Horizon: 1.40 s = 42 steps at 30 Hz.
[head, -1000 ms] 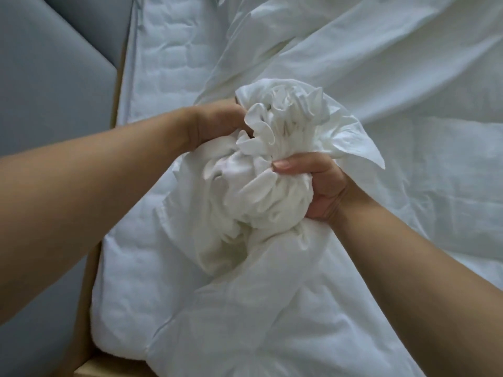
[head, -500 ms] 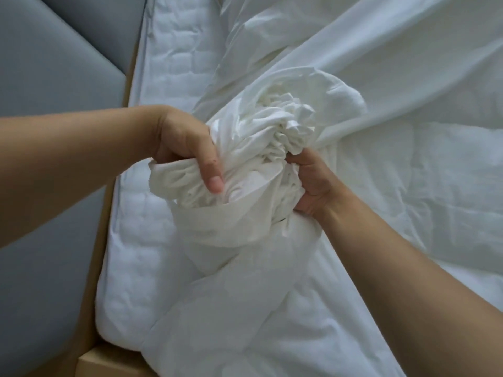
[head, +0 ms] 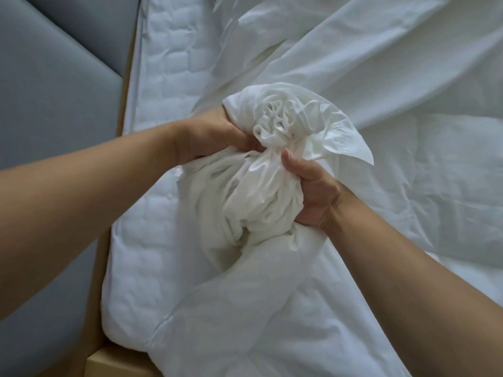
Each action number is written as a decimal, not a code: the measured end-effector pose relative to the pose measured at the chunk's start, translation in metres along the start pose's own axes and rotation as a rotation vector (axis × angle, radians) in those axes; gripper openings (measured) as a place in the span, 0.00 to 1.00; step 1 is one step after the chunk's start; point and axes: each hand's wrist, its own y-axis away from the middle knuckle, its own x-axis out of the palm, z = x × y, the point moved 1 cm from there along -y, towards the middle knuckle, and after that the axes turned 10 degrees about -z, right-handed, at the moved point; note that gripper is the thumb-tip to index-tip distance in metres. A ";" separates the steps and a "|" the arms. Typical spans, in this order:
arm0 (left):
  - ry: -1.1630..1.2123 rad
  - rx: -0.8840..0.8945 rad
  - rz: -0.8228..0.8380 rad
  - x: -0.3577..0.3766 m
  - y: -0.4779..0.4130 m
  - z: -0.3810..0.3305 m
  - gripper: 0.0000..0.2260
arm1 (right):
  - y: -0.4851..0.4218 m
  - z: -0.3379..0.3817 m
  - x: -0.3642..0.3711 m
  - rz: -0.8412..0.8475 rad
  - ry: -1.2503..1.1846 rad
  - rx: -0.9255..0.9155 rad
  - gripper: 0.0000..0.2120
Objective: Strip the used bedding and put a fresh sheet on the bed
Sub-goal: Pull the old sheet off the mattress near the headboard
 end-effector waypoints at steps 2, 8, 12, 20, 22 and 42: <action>-0.003 0.047 -0.023 -0.001 0.000 0.003 0.18 | 0.000 -0.002 0.003 -0.044 -0.017 -0.009 0.31; -0.138 0.006 -0.179 0.002 -0.003 0.003 0.21 | -0.008 -0.008 0.009 -0.221 -0.018 -0.001 0.11; 0.056 -0.356 0.163 -0.016 0.005 -0.010 0.13 | -0.002 -0.002 0.001 -0.146 -0.127 0.006 0.09; -0.058 -0.735 0.402 -0.024 0.025 -0.008 0.27 | -0.012 0.000 -0.010 -0.206 0.023 -0.019 0.26; -0.065 -0.737 0.396 -0.025 0.028 -0.008 0.29 | -0.014 0.001 -0.009 -0.200 0.038 -0.016 0.24; 0.265 -0.193 0.064 -0.003 0.007 0.013 0.12 | -0.012 0.006 -0.018 0.194 0.168 0.260 0.25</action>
